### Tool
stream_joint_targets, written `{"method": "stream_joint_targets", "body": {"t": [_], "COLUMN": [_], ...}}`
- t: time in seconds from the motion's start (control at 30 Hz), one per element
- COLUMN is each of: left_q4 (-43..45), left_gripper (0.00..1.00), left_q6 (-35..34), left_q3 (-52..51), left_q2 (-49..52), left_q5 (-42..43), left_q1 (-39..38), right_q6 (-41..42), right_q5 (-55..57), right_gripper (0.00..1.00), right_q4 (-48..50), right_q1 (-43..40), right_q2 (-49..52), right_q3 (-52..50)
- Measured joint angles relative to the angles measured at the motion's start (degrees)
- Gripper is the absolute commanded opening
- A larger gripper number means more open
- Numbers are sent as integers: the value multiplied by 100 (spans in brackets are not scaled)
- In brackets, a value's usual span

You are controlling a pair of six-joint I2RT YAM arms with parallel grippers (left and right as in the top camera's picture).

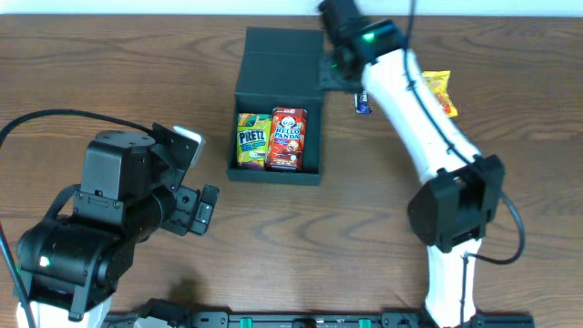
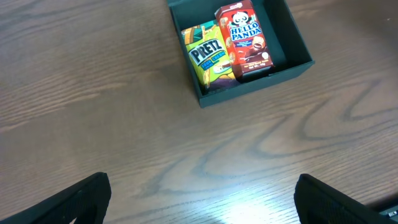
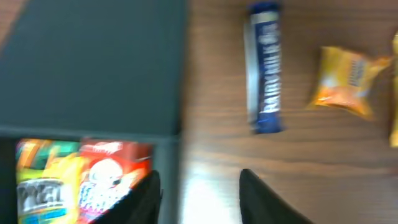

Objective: Pack container
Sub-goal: 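Move the right gripper to the Dairy Milk bar and grasp it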

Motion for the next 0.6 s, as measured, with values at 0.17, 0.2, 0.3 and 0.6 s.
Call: {"method": "stream_joint_targets", "body": {"t": [0.17, 0.2, 0.3, 0.6], "left_q4": [-2, -2, -2, 0], "left_gripper": [95, 95, 95, 95], "left_q6": [0, 0, 0, 0], "left_q3": [0, 0, 0, 0], "left_q2": [0, 0, 0, 0], "left_q5": [2, 0, 0, 0], "left_q1": [0, 0, 0, 0], "right_q6": [-402, -516, -769, -1355], "right_q5": [57, 57, 0, -404], "right_gripper": [65, 64, 64, 62], "right_q4": [304, 437, 826, 2118], "right_q1": [-568, -654, -772, -804], "right_q2": [0, 0, 0, 0], "right_q3": [-17, -39, -212, -1453]}}
